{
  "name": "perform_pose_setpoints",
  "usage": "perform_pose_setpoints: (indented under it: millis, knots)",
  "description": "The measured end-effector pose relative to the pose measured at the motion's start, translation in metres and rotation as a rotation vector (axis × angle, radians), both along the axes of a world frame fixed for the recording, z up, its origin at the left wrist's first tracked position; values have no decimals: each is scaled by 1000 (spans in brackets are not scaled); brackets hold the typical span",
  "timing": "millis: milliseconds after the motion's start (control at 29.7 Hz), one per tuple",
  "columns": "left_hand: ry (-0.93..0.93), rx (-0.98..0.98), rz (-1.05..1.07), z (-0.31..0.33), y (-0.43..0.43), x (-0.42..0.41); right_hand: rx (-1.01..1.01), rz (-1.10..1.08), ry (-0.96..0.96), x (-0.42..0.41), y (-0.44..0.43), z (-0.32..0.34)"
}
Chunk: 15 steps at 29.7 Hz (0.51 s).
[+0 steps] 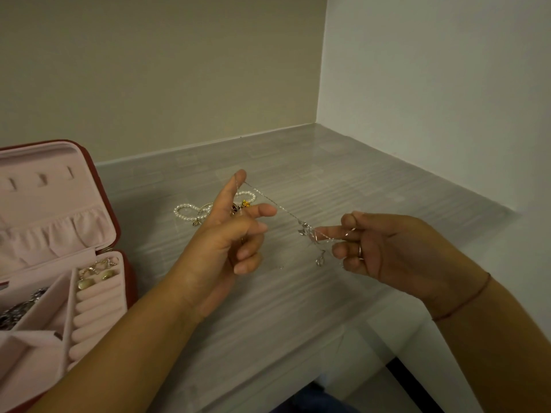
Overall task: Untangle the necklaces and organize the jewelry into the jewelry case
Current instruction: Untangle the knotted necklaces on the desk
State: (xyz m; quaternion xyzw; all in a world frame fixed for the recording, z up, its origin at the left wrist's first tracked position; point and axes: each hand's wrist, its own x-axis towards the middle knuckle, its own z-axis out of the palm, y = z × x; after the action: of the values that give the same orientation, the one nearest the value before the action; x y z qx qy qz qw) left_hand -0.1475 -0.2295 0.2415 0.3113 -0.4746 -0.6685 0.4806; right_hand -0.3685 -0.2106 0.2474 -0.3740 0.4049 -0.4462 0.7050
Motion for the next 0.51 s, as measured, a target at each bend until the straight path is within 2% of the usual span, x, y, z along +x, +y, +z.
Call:
perform_pose_setpoints:
  millis: [168, 269, 404, 505]
  knots:
    - [-1, 7, -13, -1, 0, 1, 46, 46, -120, -3, -2, -6]
    - [8, 14, -15, -1, -1, 1, 8, 120, -190, -6, -5, -12]
    - [13, 14, -25, -1, -1, 1, 6, 159, -203, -8, -6, -14]
    - [9, 9, -35, -1, -1, 2, 6, 139, -118, -6, -4, -9]
